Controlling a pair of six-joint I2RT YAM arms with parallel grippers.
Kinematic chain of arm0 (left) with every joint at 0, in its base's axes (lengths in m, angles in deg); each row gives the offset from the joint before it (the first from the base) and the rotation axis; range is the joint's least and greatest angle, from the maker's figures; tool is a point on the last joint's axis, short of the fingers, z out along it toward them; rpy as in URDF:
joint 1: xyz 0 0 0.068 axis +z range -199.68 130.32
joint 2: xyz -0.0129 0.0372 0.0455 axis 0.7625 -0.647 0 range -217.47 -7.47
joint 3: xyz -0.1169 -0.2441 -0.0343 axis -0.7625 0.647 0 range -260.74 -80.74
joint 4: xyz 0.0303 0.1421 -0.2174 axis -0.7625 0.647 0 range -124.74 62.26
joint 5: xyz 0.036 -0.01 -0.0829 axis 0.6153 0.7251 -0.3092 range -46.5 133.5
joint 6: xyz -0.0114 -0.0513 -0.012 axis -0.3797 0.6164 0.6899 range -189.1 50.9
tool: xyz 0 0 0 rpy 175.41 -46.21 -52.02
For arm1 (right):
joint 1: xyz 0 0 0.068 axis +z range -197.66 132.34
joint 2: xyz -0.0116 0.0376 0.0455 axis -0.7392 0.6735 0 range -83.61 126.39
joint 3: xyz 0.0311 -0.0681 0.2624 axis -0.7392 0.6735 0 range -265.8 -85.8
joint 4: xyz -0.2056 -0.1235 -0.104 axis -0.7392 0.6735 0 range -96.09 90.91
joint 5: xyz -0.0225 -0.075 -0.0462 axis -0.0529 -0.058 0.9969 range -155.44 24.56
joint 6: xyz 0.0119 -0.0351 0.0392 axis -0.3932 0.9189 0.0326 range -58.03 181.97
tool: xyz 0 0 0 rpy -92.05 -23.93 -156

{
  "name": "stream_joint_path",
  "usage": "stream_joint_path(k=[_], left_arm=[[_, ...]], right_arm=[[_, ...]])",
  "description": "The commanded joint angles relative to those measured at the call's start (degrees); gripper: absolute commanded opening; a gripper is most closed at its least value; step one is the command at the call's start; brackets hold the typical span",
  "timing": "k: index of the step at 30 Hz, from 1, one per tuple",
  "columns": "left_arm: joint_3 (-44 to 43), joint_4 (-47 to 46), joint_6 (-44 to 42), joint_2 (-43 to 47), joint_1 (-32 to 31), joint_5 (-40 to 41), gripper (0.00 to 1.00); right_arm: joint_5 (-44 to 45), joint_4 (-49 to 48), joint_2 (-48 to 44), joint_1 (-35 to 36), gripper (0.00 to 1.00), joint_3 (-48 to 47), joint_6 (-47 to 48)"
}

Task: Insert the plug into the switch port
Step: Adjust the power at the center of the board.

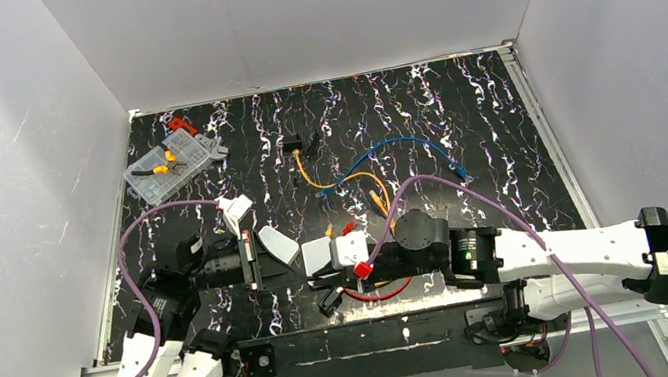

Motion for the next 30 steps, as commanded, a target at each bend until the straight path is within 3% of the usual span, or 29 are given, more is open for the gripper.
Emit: stream_joint_path(k=[1, 6, 9, 12, 21, 27, 29, 30], left_arm=[[0.74, -0.39, -0.25, 0.69, -0.13, -1.77, 0.0], [0.91, -0.38, -0.21, 0.61, -0.13, -1.85, 0.0], [1.14, -0.41, -0.36, 0.71, -0.19, -1.76, 0.0], [1.41, -0.33, -0.28, 0.57, -0.12, -1.53, 0.0], [1.05, -0.73, -0.49, 0.28, -0.17, 0.7, 0.57], [-0.96, 1.28, -2.5, -0.34, -0.14, 4.45, 0.81], [-1.41, 1.79, -2.86, -0.58, -0.15, 5.47, 0.96], [-1.43, 1.9, -2.92, -0.69, -0.13, 5.9, 0.98]], right_arm=[[-0.52, -4.18, 0.16, 0.36, 0.19, -0.91, 0.37], [-0.64, -4.43, 0.16, 0.36, 0.18, -0.91, 0.28], [-0.58, -4.56, 0.2, 0.36, 0.01, -0.91, 0.24], [-0.75, -4.64, 0.16, 0.36, 0.01, -0.76, 0.19], [1.9, 1.19, -3.27, 0.36, 0.01, -0.42, 0.57], [3.52, 5.01, -8.99, 0.36, 0.01, -0.29, -0.15], [4.94, 6.35, -11.28, 0.36, 0.01, -0.29, -0.18], [6.12, 7.03, -12.85, 0.36, 0.01, -0.29, 0.05]])
